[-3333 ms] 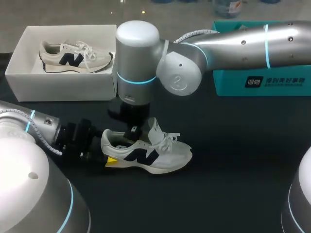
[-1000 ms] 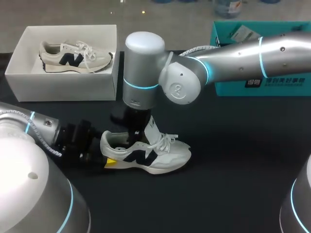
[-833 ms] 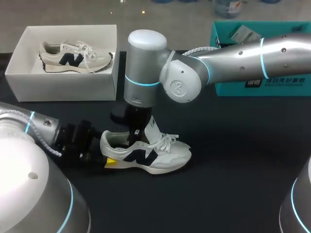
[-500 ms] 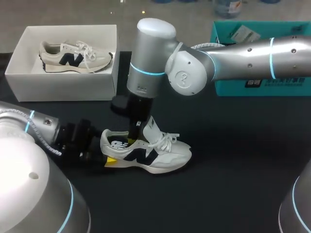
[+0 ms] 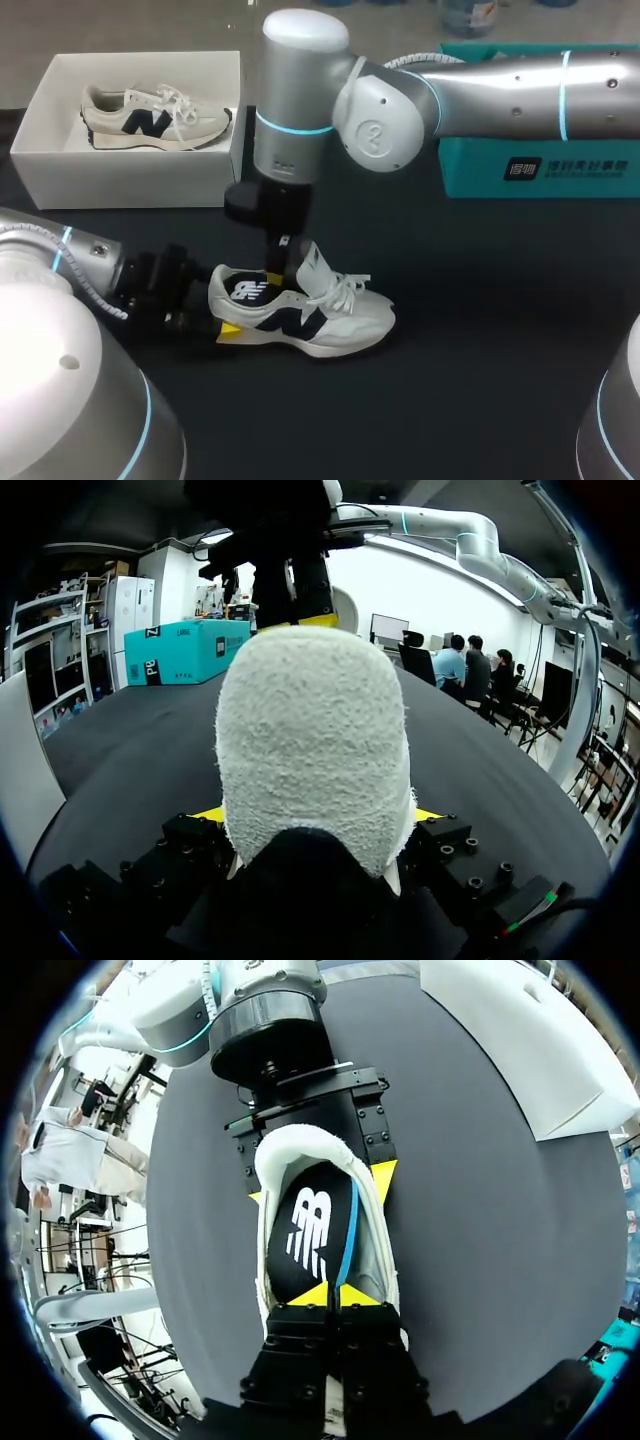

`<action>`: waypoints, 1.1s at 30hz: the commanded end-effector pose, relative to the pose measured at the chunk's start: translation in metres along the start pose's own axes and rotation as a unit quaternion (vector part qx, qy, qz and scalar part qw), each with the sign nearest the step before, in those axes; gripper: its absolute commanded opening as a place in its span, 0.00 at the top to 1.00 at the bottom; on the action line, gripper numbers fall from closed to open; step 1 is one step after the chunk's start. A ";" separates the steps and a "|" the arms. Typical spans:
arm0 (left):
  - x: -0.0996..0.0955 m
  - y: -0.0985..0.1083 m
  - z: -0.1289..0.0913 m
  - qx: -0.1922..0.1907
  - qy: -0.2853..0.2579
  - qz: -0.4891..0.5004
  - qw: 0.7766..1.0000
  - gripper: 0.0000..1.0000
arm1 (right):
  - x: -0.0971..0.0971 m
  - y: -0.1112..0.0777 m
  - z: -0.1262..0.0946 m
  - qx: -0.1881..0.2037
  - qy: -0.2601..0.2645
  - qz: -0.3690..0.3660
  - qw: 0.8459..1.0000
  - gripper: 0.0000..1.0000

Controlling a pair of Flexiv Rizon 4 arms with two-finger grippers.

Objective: Take the shoe out of the shoebox, open the shoe tongue, remove and reinsert the insole, then place the shoe into the shoebox

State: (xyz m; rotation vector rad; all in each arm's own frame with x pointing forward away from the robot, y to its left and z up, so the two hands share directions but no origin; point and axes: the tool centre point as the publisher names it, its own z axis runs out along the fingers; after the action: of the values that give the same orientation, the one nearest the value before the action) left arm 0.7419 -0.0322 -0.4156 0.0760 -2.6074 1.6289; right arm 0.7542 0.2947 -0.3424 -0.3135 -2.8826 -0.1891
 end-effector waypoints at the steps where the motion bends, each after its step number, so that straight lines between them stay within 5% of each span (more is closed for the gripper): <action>1: 0.001 0.001 0.000 -0.001 -0.001 0.000 1.000 1.00 | 0.003 -0.019 -0.001 -0.011 0.000 0.013 1.000 1.00; 6: 0.001 0.001 0.000 -0.001 -0.001 0.000 1.000 1.00 | 0.008 -0.036 -0.001 -0.025 -0.007 0.039 0.999 1.00; 14: 0.001 0.001 0.000 -0.001 -0.001 0.000 1.000 1.00 | 0.002 -0.038 -0.016 -0.032 -0.029 0.040 0.998 1.00; 33: 0.001 0.001 0.000 -0.001 -0.001 0.000 1.000 1.00 | -0.036 0.029 -0.025 -0.064 -0.050 -0.063 0.995 1.00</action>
State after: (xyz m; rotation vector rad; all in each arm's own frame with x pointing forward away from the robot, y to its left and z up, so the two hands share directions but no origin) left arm 0.7422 -0.0308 -0.4167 0.0795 -2.6097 1.6274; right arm 0.7971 0.3033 -0.3212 -0.1739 -3.0011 -0.3947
